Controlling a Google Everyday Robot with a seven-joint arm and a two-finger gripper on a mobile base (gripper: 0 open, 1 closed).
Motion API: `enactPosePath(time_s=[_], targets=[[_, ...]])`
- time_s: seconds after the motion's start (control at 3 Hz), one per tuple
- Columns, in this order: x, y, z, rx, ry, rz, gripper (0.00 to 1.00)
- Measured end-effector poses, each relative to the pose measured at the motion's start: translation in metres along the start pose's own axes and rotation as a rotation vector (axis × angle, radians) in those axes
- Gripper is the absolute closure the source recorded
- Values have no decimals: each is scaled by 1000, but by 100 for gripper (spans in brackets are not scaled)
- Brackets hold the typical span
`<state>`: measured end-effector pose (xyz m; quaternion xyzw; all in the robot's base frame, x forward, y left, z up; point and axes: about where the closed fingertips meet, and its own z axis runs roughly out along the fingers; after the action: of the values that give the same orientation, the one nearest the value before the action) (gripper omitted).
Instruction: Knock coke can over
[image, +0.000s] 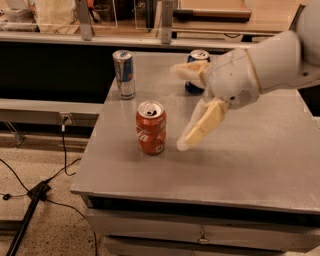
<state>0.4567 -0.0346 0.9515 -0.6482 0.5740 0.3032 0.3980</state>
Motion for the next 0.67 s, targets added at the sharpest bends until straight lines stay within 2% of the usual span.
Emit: enactPosePath(time_s=[0.33,0.67], targets=[[17,20,44,-31,-83,41,0],[20,23,54,-34,-84,48,0]])
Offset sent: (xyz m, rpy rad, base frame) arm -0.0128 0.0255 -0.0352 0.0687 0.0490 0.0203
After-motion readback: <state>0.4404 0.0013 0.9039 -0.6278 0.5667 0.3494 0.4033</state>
